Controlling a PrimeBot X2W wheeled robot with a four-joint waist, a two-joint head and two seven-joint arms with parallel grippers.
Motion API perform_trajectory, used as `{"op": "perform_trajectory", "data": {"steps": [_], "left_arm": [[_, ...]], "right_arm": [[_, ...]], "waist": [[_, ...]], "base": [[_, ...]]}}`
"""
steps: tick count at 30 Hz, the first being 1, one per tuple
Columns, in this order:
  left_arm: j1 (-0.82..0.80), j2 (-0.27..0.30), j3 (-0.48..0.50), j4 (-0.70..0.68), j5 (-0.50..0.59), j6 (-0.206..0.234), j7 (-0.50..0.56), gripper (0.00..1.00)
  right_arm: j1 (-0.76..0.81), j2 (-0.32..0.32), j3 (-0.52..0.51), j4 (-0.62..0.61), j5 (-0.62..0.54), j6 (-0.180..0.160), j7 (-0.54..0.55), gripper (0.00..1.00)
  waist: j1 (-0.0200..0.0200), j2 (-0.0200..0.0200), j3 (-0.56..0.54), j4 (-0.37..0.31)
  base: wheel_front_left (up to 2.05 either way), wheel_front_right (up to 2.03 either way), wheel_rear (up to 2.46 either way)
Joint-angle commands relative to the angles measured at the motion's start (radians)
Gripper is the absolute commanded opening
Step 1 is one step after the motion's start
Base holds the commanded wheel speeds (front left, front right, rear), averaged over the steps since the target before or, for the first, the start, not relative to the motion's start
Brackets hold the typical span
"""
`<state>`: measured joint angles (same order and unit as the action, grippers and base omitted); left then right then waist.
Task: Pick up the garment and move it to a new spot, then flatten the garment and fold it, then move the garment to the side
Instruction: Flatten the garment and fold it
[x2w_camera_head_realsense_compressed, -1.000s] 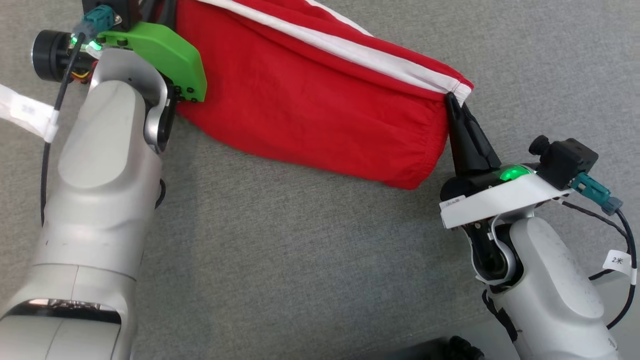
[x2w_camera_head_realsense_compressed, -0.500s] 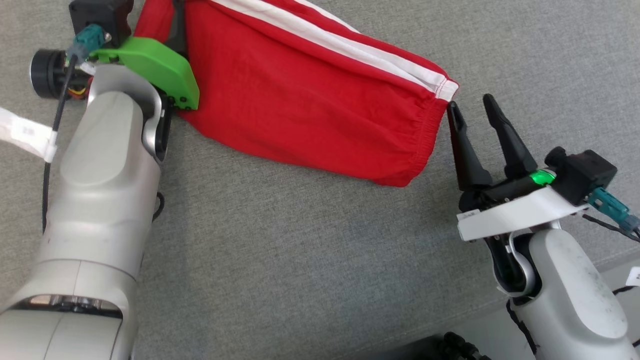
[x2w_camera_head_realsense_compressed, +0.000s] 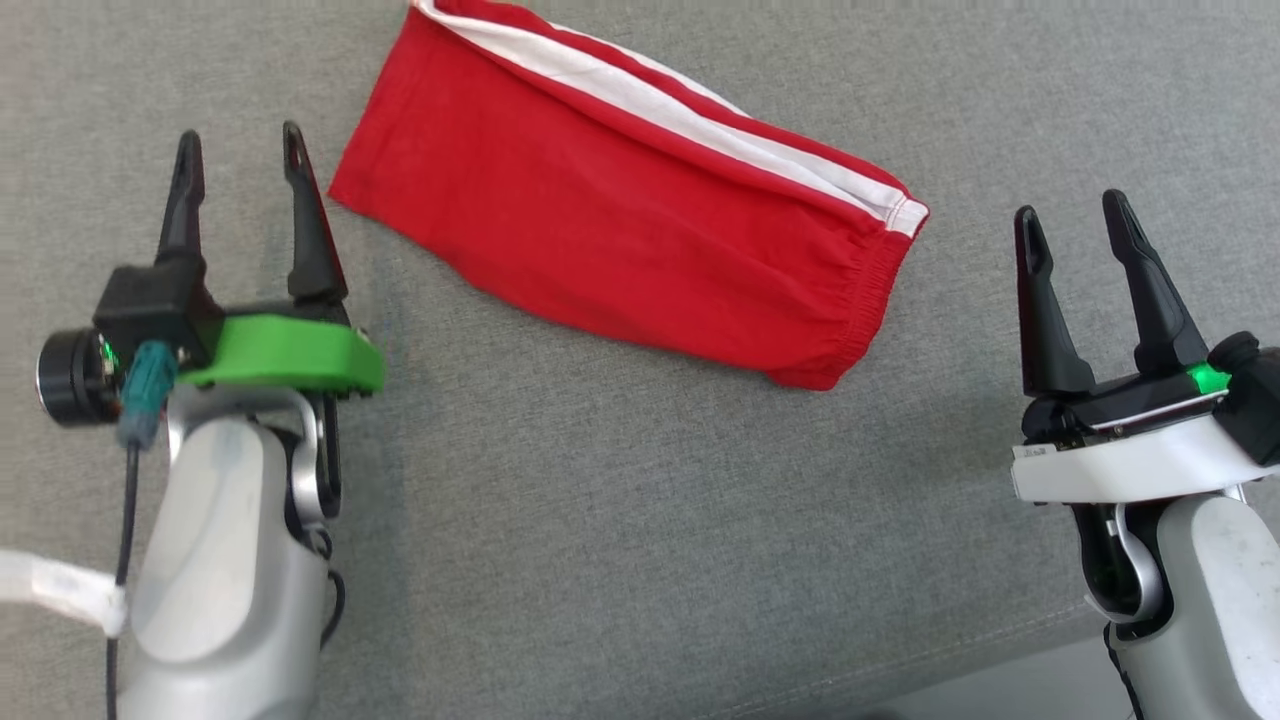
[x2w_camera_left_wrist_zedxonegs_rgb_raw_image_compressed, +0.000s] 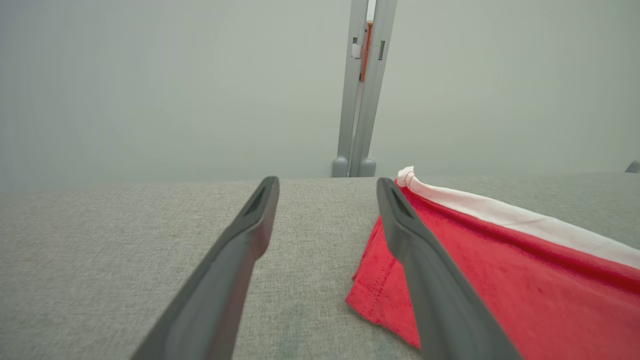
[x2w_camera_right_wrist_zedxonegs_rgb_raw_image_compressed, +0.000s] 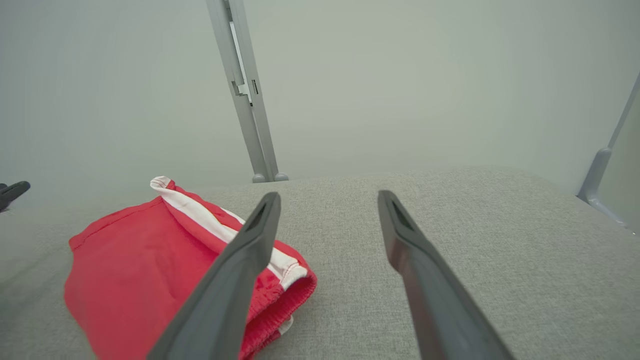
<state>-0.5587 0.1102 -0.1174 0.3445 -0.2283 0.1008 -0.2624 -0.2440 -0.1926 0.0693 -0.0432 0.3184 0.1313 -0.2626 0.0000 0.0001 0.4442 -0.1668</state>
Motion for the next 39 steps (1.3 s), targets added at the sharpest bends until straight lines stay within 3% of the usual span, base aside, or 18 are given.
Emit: {"op": "perform_trajectory", "data": {"steps": [1,8,18,33,39], "left_arm": [[0.058,-0.004,0.003,-0.039,0.013,0.009,-0.003,1.0],[0.28,-0.011,0.004,-0.202,0.029,0.044,-0.002,1.0],[0.432,-0.011,-0.017,-0.277,0.019,0.06,0.016,1.0],[0.433,0.004,-0.032,-0.298,0.014,0.065,0.04,1.0],[0.342,0.014,-0.065,-0.28,0.021,0.029,0.068,1.0]], "right_arm": [[0.018,-0.008,-0.003,-0.003,-0.01,-0.001,-0.003,1.0],[0.071,-0.027,-0.002,0.021,-0.02,-0.001,0.0,1.0],[0.148,-0.019,-0.023,0.02,-0.017,-0.001,0.025,1.0],[0.153,-0.018,-0.027,-0.001,-0.008,-0.001,0.047,1.0],[0.135,-0.019,-0.031,-0.014,-0.007,-0.001,0.049,1.0]], "waist": [[0.0,-0.0001,-0.052,0.042],[0.0,-0.0001,-0.125,0.081],[0.0,-0.0001,-0.196,0.1],[0.0,-0.0001,-0.194,0.103],[0.0,-0.0001,-0.152,0.107]], "base": [[0.0,0.0,0.0],[0.0,0.0,0.0],[0.0,0.0,0.0],[0.0,0.0,0.0],[0.0,0.0,0.0]]}}
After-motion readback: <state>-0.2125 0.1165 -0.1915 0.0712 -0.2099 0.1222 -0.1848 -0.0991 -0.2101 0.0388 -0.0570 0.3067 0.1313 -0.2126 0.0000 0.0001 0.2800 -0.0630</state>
